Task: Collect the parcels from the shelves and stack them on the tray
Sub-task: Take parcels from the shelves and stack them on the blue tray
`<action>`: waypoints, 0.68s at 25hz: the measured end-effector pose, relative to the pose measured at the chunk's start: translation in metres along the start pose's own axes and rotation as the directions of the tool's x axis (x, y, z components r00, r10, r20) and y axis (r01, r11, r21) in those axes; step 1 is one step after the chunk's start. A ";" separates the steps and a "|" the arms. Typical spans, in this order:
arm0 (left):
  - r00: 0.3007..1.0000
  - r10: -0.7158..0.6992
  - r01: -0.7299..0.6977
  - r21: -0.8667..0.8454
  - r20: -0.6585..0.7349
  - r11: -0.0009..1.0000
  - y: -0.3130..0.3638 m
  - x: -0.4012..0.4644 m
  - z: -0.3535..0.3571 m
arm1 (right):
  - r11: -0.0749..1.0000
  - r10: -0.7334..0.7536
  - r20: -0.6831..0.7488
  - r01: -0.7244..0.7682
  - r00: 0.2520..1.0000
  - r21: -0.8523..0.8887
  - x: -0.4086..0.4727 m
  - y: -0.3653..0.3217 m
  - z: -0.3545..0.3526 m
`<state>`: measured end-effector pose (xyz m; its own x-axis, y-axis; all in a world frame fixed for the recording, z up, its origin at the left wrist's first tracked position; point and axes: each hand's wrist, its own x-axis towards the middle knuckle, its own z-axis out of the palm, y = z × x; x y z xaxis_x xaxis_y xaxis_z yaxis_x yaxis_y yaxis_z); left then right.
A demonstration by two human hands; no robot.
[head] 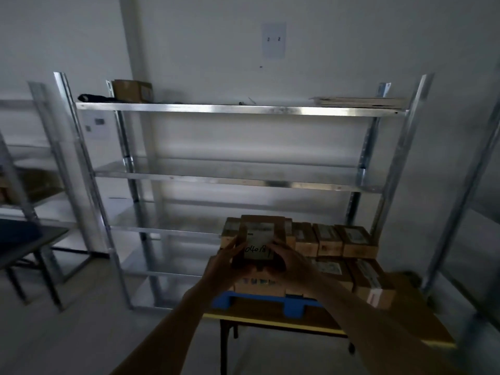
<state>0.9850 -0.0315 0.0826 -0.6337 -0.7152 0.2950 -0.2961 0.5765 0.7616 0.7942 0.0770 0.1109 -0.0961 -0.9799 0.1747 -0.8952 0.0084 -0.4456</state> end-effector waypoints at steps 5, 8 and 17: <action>1.000 -0.016 0.016 0.068 -0.009 0.998 -0.046 0.010 -0.036 | 0.998 -0.057 0.062 0.055 0.996 0.023 0.056 -0.011 0.041; 0.999 -0.040 0.038 0.086 0.025 0.996 -0.087 0.029 -0.043 | 0.996 -0.058 0.104 0.050 0.993 0.075 0.092 -0.003 0.070; 0.987 -0.110 0.104 0.056 0.119 0.993 -0.215 0.110 -0.028 | 0.983 -0.002 0.207 -0.036 0.978 0.180 0.199 0.056 0.155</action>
<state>0.9987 -0.2445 -0.0325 -0.6774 -0.7224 0.1386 -0.4000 0.5199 0.7547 0.7927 -0.1484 -0.0149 -0.0016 -0.9999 -0.0102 -0.7982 0.0074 -0.6024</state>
